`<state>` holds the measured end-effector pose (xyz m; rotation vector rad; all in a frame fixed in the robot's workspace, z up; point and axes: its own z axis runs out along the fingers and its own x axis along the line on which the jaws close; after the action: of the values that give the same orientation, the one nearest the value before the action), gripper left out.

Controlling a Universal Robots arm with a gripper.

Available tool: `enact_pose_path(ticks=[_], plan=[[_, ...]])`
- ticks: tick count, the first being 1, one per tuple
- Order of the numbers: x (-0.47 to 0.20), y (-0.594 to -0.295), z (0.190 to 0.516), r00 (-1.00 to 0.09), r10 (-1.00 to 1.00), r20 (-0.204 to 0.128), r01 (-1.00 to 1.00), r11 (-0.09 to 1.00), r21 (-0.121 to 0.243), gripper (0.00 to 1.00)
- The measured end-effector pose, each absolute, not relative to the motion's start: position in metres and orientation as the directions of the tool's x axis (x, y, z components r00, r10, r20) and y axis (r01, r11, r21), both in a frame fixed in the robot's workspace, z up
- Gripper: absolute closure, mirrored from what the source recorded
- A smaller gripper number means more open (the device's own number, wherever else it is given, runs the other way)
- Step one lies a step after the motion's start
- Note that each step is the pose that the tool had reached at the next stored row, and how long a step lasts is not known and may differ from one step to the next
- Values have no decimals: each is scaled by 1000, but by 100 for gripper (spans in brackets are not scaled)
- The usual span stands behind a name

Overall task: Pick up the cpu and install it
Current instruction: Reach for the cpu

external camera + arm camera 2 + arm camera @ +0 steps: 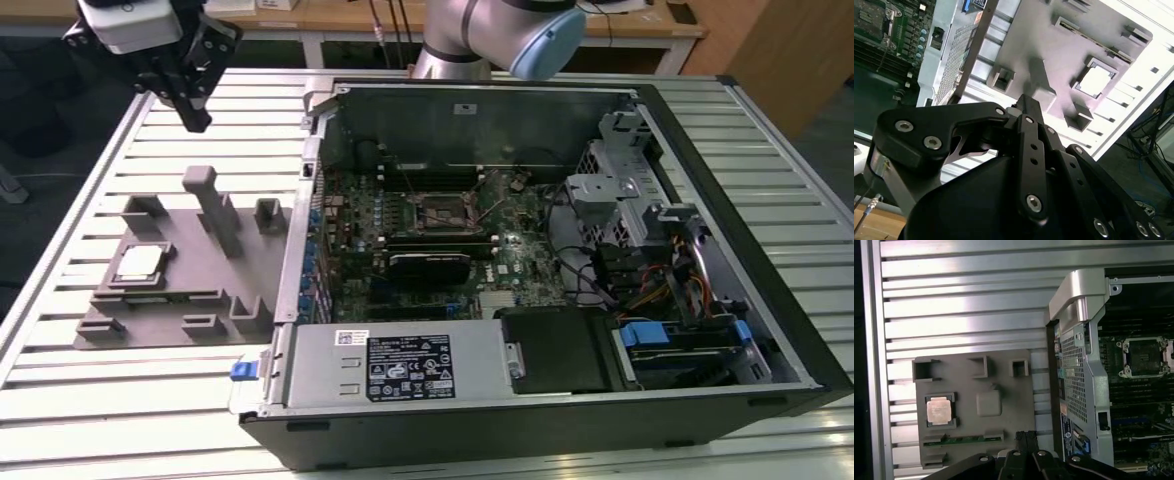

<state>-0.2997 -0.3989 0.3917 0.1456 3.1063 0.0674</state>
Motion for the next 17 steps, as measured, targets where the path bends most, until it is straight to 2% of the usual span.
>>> enact_pose_path(ticks=[17], plan=[[-318,-399,373,-995,94,-29,93,995,45,89]])
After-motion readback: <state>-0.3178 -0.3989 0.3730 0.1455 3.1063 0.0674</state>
